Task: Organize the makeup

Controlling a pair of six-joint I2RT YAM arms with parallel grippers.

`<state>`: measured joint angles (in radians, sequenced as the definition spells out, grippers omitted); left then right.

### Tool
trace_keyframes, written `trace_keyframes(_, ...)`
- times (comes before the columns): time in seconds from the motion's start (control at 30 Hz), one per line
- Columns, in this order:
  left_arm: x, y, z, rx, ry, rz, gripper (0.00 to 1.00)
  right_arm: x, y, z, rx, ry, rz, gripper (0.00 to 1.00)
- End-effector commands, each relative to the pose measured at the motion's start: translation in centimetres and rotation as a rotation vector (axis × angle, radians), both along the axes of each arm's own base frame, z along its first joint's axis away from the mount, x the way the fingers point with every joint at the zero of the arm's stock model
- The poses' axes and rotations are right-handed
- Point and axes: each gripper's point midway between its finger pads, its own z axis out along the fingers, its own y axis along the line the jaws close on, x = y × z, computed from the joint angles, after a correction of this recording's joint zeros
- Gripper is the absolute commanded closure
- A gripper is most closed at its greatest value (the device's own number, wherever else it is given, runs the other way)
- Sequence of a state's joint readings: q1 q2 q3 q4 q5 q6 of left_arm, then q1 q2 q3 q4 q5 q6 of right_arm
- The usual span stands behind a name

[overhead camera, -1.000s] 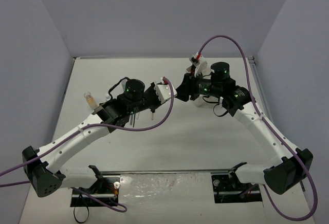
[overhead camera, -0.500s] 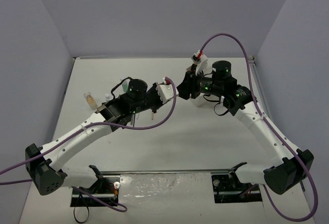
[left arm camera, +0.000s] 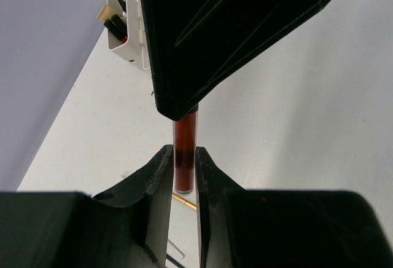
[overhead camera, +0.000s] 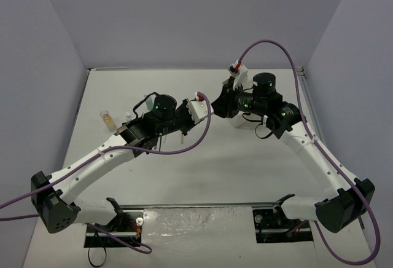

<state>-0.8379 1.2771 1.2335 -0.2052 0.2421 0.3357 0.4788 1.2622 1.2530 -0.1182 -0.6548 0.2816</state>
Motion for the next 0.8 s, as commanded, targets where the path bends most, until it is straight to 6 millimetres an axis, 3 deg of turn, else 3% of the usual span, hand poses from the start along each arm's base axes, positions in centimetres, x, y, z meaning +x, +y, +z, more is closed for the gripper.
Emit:
trace_keyframes(0.0, -0.1, -0.8, 4.8, -0.126, -0.074, -0.009, 1.00, 1.4, -0.4, 1.4, 0.004, -0.085, -0.040, 1.00)
trace_keyframes(0.07, 0.1, -0.7, 4.6, -0.124, -0.064, 0.005, 0.92, 1.7, -0.6, 1.4, -0.006, -0.091, -0.058, 1.00)
trace_keyframes(0.23, 0.5, 0.2, 3.9, -0.131, -0.042, 0.068, 0.33, 3.1, -1.4, 1.1, -0.050, -0.108, -0.120, 1.00)
trace_keyframes(0.33, 0.7, 1.1, 3.9, -0.142, -0.034, 0.121, 0.14, 4.8, -2.2, 0.9, -0.095, -0.117, -0.190, 1.00)
trace_keyframes(0.5, 1.6, 4.4, 2.9, -0.141, 0.022, 0.292, 0.06, 8.8, -4.1, 1.4, -0.177, -0.149, -0.323, 1.00)
trace_keyframes(0.67, 2.5, 10.4, 1.2, -0.102, 0.132, 0.567, 0.06, 14.5, -6.1, -1.0, -0.325, -0.094, -0.458, 1.00)
trace_keyframes(0.77, 3.0, 15.1, -0.2, -0.084, 0.208, 0.733, 0.06, 17.1, -7.2, -0.6, -0.387, -0.089, -0.520, 1.00)
